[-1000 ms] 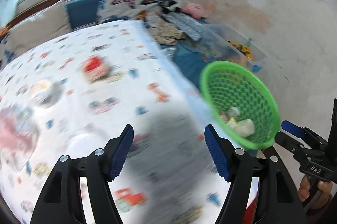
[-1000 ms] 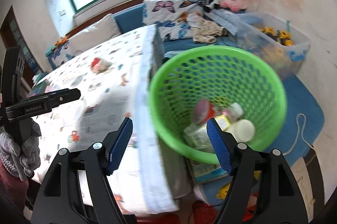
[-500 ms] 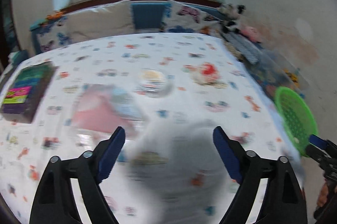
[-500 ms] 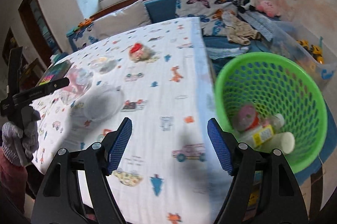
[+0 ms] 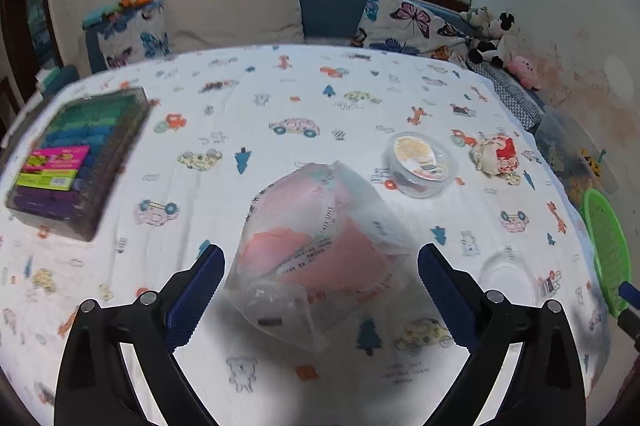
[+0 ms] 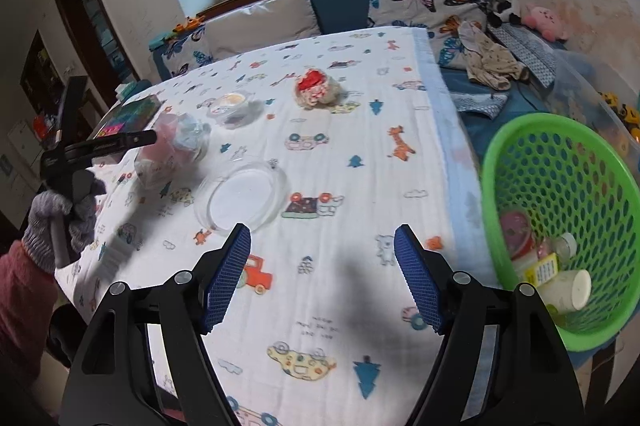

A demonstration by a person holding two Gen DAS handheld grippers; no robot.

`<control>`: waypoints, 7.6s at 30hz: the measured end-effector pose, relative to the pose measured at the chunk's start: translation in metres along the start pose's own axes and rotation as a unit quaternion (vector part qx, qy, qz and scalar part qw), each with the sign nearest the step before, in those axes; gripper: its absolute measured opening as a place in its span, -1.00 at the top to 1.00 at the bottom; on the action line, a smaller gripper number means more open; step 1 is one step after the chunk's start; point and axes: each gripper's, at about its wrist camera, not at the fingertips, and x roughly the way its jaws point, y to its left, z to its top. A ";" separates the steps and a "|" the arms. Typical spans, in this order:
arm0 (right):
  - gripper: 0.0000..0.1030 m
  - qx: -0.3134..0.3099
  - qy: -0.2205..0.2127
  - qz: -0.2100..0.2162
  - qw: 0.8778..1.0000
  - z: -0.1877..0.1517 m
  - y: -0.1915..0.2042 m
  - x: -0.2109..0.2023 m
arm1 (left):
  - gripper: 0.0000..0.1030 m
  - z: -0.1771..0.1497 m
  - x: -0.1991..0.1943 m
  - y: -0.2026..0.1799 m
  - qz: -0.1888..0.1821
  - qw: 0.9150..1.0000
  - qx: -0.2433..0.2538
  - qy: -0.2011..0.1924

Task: Collect trash
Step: 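Grasp the clear plastic bag with pink paper with the left tool, then grasp the clear round plastic lid with the right tool, then release the lid from the right tool into the basket while the left tool carries the bag, then lower the plastic bag into the green basket and open the left tool, then move both tools back over the bed toward the round tub and red wrapper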

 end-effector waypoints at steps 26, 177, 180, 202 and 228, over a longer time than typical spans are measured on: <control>-0.45 -0.048 0.059 0.031 0.997 0.017 0.057 0.081 | -0.51 -0.012 0.042 0.018 -0.052 0.998 -0.003 0.041; -0.76 0.110 -0.058 -0.090 0.988 -0.038 -0.148 -0.080 | -0.05 -0.025 -0.022 -0.292 -0.175 0.970 0.168 0.004; -0.76 0.095 -0.052 -0.081 0.991 -0.029 -0.134 -0.071 | -0.08 -0.021 -0.023 -0.263 -0.158 0.976 0.148 -0.002; -0.76 0.019 -0.020 -0.027 0.999 0.027 -0.058 -0.003 | -0.75 0.040 0.033 -0.097 -0.024 0.997 0.074 -0.009; -0.76 -0.018 0.023 -0.009 1.000 0.065 -0.029 0.068 | -0.63 0.052 0.094 -0.091 -0.018 0.994 0.107 0.014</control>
